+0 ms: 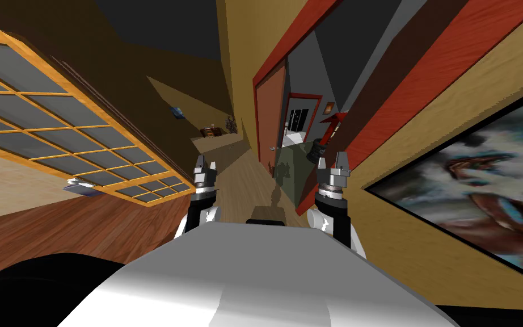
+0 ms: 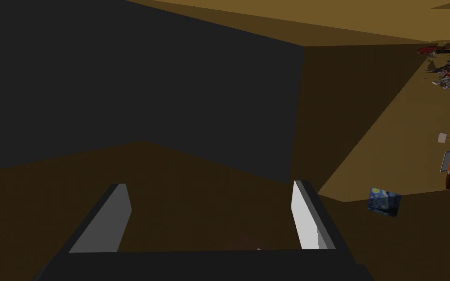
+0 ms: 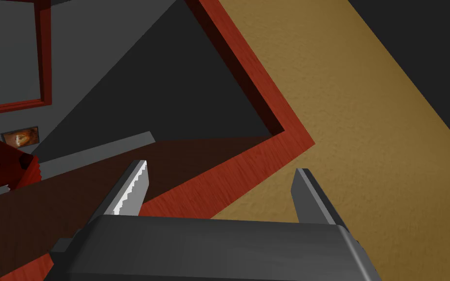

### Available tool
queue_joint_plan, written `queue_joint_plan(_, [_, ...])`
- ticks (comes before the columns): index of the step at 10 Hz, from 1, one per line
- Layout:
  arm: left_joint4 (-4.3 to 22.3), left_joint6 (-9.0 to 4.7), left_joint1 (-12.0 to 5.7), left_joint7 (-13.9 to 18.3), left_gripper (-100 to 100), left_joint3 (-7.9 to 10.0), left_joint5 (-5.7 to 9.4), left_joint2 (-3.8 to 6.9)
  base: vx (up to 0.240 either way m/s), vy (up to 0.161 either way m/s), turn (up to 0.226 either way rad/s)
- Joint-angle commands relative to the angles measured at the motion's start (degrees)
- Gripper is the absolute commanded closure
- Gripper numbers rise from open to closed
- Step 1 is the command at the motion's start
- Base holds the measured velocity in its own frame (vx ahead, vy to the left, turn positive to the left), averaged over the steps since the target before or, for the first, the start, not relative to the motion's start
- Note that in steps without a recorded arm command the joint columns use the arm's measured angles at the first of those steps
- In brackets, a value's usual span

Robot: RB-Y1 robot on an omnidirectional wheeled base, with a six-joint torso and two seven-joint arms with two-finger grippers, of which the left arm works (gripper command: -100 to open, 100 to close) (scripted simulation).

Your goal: Push the door open

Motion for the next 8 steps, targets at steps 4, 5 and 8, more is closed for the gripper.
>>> queue_joint_plan(4, [4.5, -1.13, -1.76, 0.2, -100, -1.35, -0.01, 2.31, 0.109, 0.025, -0.060])
queue_joint_plan(5, [5.5, -1.39, -2.15, 0.3, -100, -1.65, -0.01, 2.74, 0.159, 0.017, -0.072])
queue_joint_plan(8, [8.7, -2.17, -3.37, 0.4, -100, -2.59, -0.01, 3.85, 0.129, 0.039, -0.052])
